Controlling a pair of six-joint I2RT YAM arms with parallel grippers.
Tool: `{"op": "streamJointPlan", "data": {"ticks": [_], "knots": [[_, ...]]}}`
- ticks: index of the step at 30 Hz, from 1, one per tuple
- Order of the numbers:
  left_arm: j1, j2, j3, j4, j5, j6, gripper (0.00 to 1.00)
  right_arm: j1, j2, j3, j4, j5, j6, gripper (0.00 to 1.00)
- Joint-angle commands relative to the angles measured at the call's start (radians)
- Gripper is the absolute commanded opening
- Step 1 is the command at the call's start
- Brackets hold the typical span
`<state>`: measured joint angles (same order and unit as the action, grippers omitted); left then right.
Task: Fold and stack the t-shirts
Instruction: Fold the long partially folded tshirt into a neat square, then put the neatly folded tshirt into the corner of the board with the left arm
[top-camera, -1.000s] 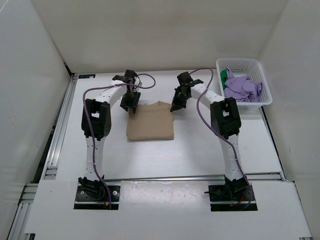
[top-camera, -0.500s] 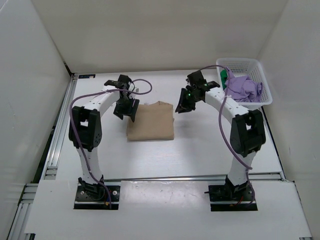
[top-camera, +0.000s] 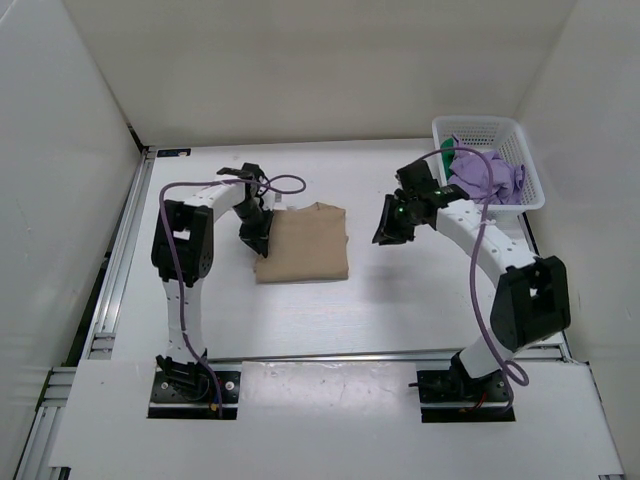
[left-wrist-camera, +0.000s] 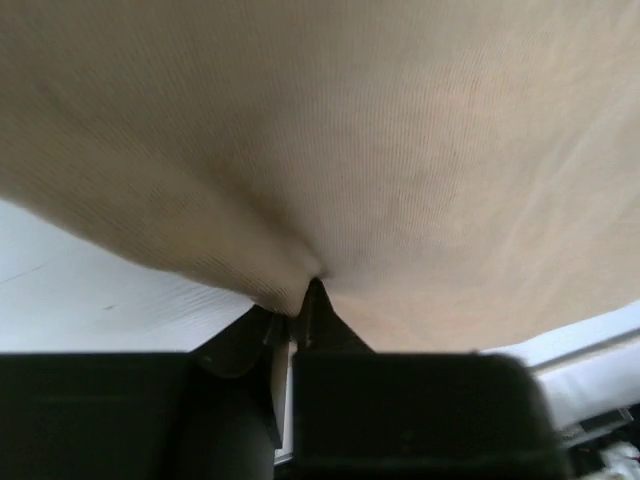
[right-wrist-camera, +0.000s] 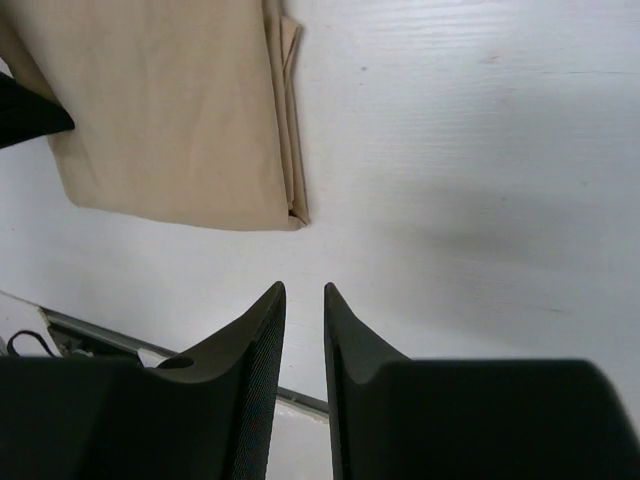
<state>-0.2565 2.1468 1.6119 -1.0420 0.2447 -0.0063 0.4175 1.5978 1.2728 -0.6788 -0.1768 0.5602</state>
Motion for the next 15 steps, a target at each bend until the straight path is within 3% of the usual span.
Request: {"op": "streamJointPlan", "data": {"ticks": [1, 7, 15], "knots": [[0.020, 0.028, 0.032, 0.014, 0.102, 0.006, 0.10, -0.034, -0.073, -0.012, -0.024, 0.065, -0.002, 0.26], [0.117, 0.038, 0.100, 0.014, 0.061, 0.006, 0.10, -0.077, -0.084, 0.068, -0.093, 0.108, -0.011, 0.29], [0.410, 0.105, 0.282, 0.005, -0.021, 0.006, 0.10, -0.115, -0.020, 0.114, -0.102, 0.132, -0.020, 0.29]]}}
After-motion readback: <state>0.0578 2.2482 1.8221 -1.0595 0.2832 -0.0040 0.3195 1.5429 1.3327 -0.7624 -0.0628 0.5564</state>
